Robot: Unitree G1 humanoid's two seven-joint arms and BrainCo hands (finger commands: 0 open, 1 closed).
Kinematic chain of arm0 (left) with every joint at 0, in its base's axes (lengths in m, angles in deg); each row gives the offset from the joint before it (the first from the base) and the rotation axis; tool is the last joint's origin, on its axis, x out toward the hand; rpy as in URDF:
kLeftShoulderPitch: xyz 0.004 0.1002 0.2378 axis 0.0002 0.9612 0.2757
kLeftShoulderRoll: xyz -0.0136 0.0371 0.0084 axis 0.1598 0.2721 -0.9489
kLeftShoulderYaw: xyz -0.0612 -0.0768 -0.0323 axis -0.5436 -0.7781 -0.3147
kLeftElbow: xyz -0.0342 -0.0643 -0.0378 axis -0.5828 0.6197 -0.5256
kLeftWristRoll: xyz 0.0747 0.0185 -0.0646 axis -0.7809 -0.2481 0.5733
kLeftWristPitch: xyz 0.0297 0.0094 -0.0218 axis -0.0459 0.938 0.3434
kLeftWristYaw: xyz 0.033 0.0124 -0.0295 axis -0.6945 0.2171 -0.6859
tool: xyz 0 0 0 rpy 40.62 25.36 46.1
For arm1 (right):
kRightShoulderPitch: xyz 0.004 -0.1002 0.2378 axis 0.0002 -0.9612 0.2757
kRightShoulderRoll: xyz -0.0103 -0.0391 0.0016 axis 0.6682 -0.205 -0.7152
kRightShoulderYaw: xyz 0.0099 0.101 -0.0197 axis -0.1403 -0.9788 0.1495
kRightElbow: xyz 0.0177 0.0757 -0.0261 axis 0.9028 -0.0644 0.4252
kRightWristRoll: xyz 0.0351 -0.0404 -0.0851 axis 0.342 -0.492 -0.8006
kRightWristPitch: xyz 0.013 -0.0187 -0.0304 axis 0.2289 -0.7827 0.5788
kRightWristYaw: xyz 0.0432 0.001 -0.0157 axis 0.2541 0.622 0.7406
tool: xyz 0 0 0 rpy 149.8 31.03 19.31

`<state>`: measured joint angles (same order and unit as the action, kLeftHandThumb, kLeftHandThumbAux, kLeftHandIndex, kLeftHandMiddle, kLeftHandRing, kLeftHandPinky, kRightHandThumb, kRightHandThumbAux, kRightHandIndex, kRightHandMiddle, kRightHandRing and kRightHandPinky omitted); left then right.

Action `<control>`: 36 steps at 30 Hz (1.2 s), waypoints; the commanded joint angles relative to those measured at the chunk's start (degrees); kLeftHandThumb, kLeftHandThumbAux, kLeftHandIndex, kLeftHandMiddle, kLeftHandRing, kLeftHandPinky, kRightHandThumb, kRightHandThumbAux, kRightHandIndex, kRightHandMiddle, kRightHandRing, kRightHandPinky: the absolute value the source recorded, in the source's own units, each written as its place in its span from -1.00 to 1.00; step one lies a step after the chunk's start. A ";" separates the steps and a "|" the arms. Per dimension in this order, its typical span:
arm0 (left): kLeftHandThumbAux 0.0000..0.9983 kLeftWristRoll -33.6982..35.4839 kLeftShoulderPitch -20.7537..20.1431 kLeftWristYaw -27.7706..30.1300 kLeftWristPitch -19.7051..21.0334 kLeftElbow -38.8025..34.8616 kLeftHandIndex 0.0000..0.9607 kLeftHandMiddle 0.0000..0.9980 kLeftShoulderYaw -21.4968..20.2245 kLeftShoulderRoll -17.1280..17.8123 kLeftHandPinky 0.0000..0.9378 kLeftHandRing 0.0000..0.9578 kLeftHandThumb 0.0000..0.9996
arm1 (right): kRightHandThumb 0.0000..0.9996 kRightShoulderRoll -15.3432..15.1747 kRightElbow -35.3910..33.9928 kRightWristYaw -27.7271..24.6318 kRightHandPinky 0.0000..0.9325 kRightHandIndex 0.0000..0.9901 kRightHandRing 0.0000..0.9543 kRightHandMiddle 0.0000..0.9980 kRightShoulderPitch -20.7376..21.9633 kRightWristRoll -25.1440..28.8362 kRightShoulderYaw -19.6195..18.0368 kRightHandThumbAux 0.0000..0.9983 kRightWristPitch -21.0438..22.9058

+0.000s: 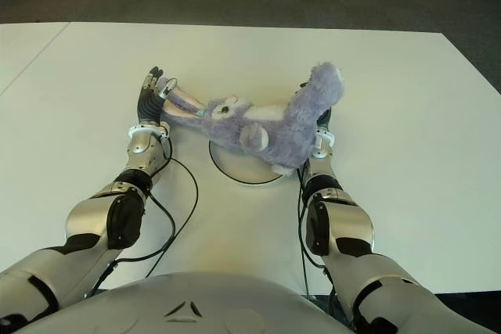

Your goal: Put the doll into the plate.

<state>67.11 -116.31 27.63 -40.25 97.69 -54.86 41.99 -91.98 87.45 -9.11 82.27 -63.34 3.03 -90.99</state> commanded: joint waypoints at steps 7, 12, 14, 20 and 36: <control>0.27 -0.19 9.78 -0.94 9.15 6.32 -1.00 -0.99 0.02 -2.77 -0.97 -1.00 -1.00 | 0.34 4.26 8.06 1.73 0.08 -0.17 0.10 0.02 -14.03 -0.42 0.56 0.48 3.73; 0.27 -0.42 9.81 -1.02 9.24 6.32 -1.00 -0.98 0.29 -2.64 -0.98 -1.00 -1.00 | 0.34 4.32 8.09 1.41 0.06 -0.17 0.11 0.03 -13.95 -0.18 0.51 0.48 4.18; 0.27 -0.39 9.86 -0.91 9.20 6.32 -1.00 -0.98 0.30 -2.59 -0.98 -1.00 -1.00 | 0.34 4.39 8.09 1.21 -0.03 -0.17 0.08 0.02 -13.93 -0.01 0.38 0.48 4.27; 0.25 -0.39 9.95 -0.66 9.06 6.30 -1.00 -0.99 0.36 -2.54 -0.99 -1.00 -1.00 | 0.34 4.48 8.09 1.15 0.04 -0.17 0.07 0.01 -13.89 0.21 0.25 0.48 4.27; 0.29 -1.02 9.90 -1.43 9.29 6.36 -1.00 -0.96 0.90 -2.25 -0.95 -0.97 -1.00 | 0.34 4.57 8.10 2.34 0.13 -0.16 0.15 0.07 -13.79 -0.05 0.62 0.48 4.14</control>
<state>66.84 -116.37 27.62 -39.75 97.69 -54.27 42.10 -91.98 87.46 -7.46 82.26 -63.00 3.33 -90.98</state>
